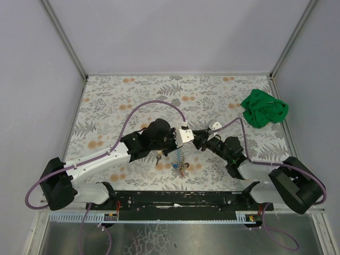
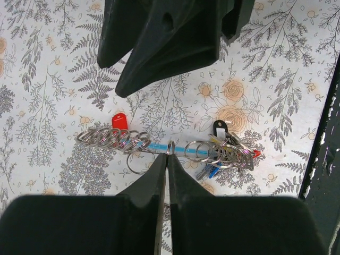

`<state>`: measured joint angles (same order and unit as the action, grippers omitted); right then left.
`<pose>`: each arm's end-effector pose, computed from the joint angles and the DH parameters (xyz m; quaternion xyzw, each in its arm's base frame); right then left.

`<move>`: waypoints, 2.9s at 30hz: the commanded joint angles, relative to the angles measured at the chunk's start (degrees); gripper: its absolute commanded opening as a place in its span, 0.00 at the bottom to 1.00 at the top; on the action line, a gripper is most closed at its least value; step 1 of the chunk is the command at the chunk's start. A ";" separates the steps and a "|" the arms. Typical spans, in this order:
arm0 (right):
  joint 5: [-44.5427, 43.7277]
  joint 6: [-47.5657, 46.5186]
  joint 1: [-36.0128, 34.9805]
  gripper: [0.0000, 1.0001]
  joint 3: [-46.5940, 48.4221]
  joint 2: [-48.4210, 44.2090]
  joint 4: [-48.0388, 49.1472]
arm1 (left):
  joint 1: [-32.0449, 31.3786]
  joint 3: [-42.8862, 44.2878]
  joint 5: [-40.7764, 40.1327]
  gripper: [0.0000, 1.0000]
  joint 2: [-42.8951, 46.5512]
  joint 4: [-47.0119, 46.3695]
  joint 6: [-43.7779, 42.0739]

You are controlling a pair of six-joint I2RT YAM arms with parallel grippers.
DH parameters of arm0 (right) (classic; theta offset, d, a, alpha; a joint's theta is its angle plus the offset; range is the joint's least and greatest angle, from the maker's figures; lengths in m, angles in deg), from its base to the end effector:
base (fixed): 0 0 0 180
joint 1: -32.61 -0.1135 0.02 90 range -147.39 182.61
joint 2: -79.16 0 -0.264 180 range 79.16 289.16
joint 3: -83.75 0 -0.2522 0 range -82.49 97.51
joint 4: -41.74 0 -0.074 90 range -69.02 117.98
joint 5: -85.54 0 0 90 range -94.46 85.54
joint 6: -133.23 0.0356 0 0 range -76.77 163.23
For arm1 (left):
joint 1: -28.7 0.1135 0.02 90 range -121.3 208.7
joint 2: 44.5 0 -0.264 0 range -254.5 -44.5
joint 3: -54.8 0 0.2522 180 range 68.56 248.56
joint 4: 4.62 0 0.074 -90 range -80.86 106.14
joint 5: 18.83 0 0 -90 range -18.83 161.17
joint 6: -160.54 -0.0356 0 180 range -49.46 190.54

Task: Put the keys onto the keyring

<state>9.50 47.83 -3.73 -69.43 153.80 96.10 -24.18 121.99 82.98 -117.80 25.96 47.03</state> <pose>0.1780 0.1416 0.1935 -0.2679 0.6107 0.3348 0.6657 0.1645 -0.2294 0.2745 0.5860 0.6701 -0.2021 0.4084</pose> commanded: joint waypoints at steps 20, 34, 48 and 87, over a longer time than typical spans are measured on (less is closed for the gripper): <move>31.42 -14.13 0.39 0.33 5.61 -5.99 -8.92 | -0.21 1.42 3.22 0.00 0.44 -0.99 -3.03; 33.96 -20.79 0.39 0.26 9.96 -3.96 -21.92 | -0.39 2.04 5.19 0.00 0.11 0.41 -4.79; 32.67 -25.89 0.39 0.27 11.56 -5.37 -30.13 | -0.63 2.40 4.84 0.00 0.26 1.33 -5.24; 27.52 -9.50 1.44 0.00 5.81 -2.12 -6.31 | 10.11 -33.31 13.03 0.23 12.76 -63.57 20.00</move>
<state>38.46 34.96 -2.81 -62.92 152.02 78.87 -17.67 94.03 88.82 -104.75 -13.87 57.29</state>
